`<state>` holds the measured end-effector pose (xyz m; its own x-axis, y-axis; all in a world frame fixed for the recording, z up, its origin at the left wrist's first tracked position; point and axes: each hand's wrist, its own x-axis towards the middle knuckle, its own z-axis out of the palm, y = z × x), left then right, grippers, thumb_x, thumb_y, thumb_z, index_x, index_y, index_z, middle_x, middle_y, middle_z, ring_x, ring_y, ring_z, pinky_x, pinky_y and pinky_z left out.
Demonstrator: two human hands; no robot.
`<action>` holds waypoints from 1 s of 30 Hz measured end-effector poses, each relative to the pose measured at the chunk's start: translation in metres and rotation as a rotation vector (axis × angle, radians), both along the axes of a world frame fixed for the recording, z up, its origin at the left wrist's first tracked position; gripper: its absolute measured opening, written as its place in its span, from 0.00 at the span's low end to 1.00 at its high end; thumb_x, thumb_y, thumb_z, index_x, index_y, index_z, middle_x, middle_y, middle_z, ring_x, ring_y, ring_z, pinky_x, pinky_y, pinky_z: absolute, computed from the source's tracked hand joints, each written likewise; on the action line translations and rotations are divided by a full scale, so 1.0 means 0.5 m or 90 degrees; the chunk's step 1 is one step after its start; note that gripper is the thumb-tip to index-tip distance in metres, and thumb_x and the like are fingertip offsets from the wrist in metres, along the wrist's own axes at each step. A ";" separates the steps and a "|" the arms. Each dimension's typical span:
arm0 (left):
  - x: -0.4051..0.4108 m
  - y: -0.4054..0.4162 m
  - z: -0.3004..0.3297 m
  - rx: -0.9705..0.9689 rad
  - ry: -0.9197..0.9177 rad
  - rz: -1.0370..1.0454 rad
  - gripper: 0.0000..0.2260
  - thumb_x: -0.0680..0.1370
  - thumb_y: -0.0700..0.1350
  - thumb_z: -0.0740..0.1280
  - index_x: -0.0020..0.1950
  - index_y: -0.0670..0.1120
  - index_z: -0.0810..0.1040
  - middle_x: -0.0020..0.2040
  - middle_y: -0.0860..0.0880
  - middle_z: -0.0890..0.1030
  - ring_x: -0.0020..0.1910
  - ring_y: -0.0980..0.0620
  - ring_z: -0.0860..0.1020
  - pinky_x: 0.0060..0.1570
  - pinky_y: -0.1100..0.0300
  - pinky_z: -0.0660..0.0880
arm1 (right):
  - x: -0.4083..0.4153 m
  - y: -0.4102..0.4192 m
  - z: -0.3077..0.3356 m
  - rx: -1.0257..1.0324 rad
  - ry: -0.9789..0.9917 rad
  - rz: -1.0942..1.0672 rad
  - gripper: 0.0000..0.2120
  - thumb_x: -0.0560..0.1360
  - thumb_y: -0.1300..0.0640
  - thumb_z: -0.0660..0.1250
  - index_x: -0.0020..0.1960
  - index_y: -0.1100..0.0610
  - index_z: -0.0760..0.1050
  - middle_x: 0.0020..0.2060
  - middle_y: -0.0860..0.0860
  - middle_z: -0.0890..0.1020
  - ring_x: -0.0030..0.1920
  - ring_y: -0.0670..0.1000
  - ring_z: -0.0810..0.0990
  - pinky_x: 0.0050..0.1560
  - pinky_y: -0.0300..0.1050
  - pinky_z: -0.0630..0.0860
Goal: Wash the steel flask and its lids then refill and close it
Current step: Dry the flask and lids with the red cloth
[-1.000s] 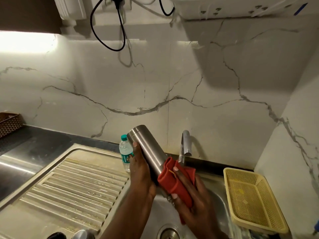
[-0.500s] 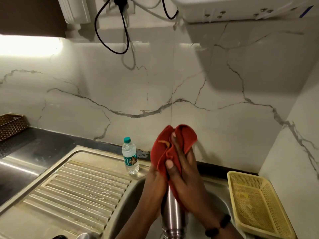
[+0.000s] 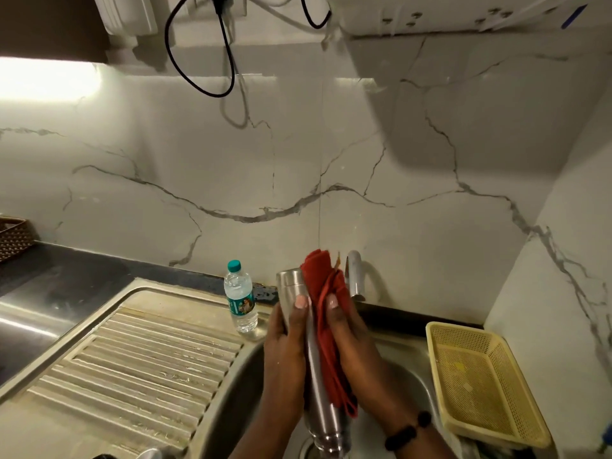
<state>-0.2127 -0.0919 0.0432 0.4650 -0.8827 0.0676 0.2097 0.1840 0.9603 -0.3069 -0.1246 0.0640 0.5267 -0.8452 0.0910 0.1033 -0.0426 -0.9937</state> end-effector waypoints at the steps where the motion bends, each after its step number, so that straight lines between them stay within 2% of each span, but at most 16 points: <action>1: 0.007 -0.006 0.002 -0.004 -0.036 0.020 0.28 0.72 0.72 0.64 0.65 0.57 0.74 0.53 0.48 0.85 0.50 0.47 0.85 0.53 0.43 0.81 | -0.001 0.005 -0.013 -0.006 0.010 0.000 0.22 0.75 0.35 0.55 0.69 0.30 0.63 0.57 0.41 0.81 0.55 0.41 0.82 0.54 0.39 0.79; 4: 0.018 -0.020 0.007 0.015 -0.100 0.061 0.16 0.75 0.67 0.59 0.58 0.62 0.75 0.49 0.54 0.84 0.48 0.57 0.84 0.51 0.54 0.80 | 0.009 0.013 -0.035 -0.060 0.050 -0.043 0.24 0.76 0.33 0.55 0.70 0.26 0.54 0.65 0.42 0.77 0.60 0.42 0.80 0.60 0.44 0.78; 7: 0.009 -0.019 0.021 0.030 -0.108 0.036 0.14 0.78 0.64 0.55 0.57 0.61 0.73 0.47 0.58 0.82 0.46 0.65 0.82 0.47 0.63 0.77 | 0.022 0.005 -0.031 -0.125 0.054 -0.086 0.25 0.76 0.30 0.55 0.69 0.22 0.50 0.69 0.39 0.71 0.65 0.41 0.75 0.64 0.50 0.76; 9: 0.009 -0.018 0.036 0.012 -0.114 0.010 0.18 0.73 0.66 0.59 0.58 0.60 0.72 0.47 0.57 0.83 0.45 0.66 0.82 0.41 0.66 0.77 | 0.028 -0.001 -0.011 -0.097 0.023 -0.082 0.19 0.76 0.32 0.55 0.64 0.18 0.54 0.66 0.37 0.74 0.62 0.41 0.77 0.62 0.49 0.77; 11: 0.011 -0.017 0.047 -0.001 -0.099 -0.022 0.20 0.69 0.66 0.63 0.57 0.59 0.73 0.46 0.55 0.85 0.44 0.62 0.84 0.38 0.67 0.79 | 0.025 -0.008 0.017 -0.043 -0.027 -0.069 0.14 0.76 0.36 0.56 0.55 0.15 0.62 0.60 0.40 0.79 0.59 0.44 0.81 0.61 0.49 0.78; 14: 0.009 -0.014 0.055 -0.030 -0.063 -0.036 0.20 0.68 0.61 0.69 0.58 0.59 0.73 0.45 0.55 0.86 0.44 0.57 0.85 0.38 0.65 0.80 | 0.020 -0.015 0.044 0.013 -0.064 -0.070 0.08 0.75 0.32 0.56 0.45 0.15 0.67 0.55 0.40 0.79 0.59 0.49 0.80 0.62 0.54 0.77; 15: 0.011 -0.014 0.058 -0.042 -0.058 -0.029 0.20 0.68 0.60 0.72 0.58 0.59 0.73 0.45 0.57 0.86 0.45 0.56 0.85 0.38 0.64 0.81 | 0.019 -0.015 0.041 0.025 -0.072 -0.054 0.06 0.73 0.28 0.57 0.47 0.16 0.67 0.57 0.41 0.78 0.60 0.50 0.80 0.62 0.54 0.76; 16: 0.014 -0.015 0.061 -0.059 -0.053 -0.021 0.21 0.69 0.60 0.75 0.59 0.59 0.74 0.47 0.56 0.86 0.46 0.55 0.85 0.40 0.62 0.81 | 0.013 -0.013 0.038 0.034 -0.071 -0.040 0.11 0.69 0.25 0.58 0.52 0.18 0.68 0.60 0.43 0.78 0.61 0.49 0.80 0.62 0.54 0.76; 18: 0.023 -0.020 0.066 -0.086 -0.011 -0.015 0.25 0.69 0.61 0.74 0.63 0.55 0.75 0.52 0.49 0.85 0.49 0.48 0.85 0.46 0.52 0.83 | 0.017 -0.006 0.013 0.029 -0.023 -0.029 0.21 0.68 0.26 0.55 0.60 0.26 0.67 0.61 0.43 0.79 0.57 0.43 0.81 0.57 0.42 0.79; 20: 0.032 -0.027 0.067 -0.098 0.049 -0.008 0.26 0.69 0.61 0.72 0.64 0.53 0.75 0.53 0.43 0.84 0.50 0.41 0.85 0.49 0.44 0.81 | 0.018 0.007 -0.014 -0.011 0.032 -0.050 0.25 0.67 0.24 0.50 0.60 0.30 0.65 0.50 0.34 0.81 0.48 0.32 0.80 0.45 0.29 0.76; 21: 0.039 -0.030 0.064 -0.101 0.076 0.006 0.26 0.70 0.61 0.72 0.64 0.53 0.75 0.52 0.42 0.84 0.47 0.40 0.84 0.49 0.43 0.81 | 0.014 0.014 -0.027 -0.018 0.053 -0.069 0.26 0.66 0.23 0.50 0.61 0.30 0.65 0.46 0.31 0.80 0.46 0.31 0.79 0.42 0.26 0.74; 22: 0.048 -0.032 0.062 -0.101 0.105 0.019 0.26 0.71 0.61 0.71 0.65 0.51 0.74 0.51 0.41 0.83 0.44 0.40 0.83 0.47 0.44 0.81 | 0.009 0.021 -0.042 -0.027 0.077 -0.069 0.24 0.68 0.25 0.51 0.62 0.27 0.64 0.47 0.30 0.79 0.48 0.32 0.79 0.44 0.26 0.75; 24: 0.069 -0.038 0.056 -0.094 0.157 0.029 0.33 0.71 0.65 0.71 0.68 0.46 0.72 0.51 0.38 0.79 0.43 0.38 0.79 0.46 0.45 0.79 | -0.001 0.037 -0.065 -0.027 0.085 -0.059 0.16 0.72 0.28 0.53 0.60 0.20 0.63 0.52 0.28 0.78 0.55 0.32 0.77 0.51 0.27 0.75; 26: 0.085 -0.042 0.053 -0.092 0.215 0.027 0.42 0.68 0.70 0.72 0.70 0.42 0.71 0.53 0.38 0.77 0.47 0.37 0.77 0.50 0.43 0.76 | -0.016 0.050 -0.084 -0.058 0.069 -0.098 0.20 0.69 0.25 0.56 0.61 0.24 0.64 0.51 0.21 0.76 0.55 0.27 0.75 0.50 0.23 0.71; 28: 0.090 -0.050 0.046 -0.093 0.261 0.034 0.42 0.65 0.72 0.72 0.67 0.43 0.74 0.52 0.39 0.78 0.49 0.39 0.78 0.53 0.43 0.75 | -0.014 0.049 -0.103 -0.112 0.029 -0.180 0.28 0.68 0.27 0.62 0.66 0.34 0.66 0.53 0.28 0.79 0.55 0.33 0.78 0.49 0.25 0.72; 30: 0.082 -0.058 0.041 -0.087 0.289 0.037 0.43 0.63 0.73 0.73 0.67 0.44 0.75 0.52 0.40 0.78 0.50 0.37 0.78 0.57 0.38 0.74 | -0.012 0.038 -0.116 -0.162 0.040 -0.239 0.33 0.68 0.27 0.62 0.68 0.40 0.68 0.54 0.41 0.82 0.54 0.43 0.81 0.50 0.36 0.76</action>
<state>-0.1720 -0.1211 0.0636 0.5226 -0.8517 -0.0401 0.5882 0.3260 0.7401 -0.3130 -0.1057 0.0059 0.1987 -0.9338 0.2976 -0.0263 -0.3086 -0.9508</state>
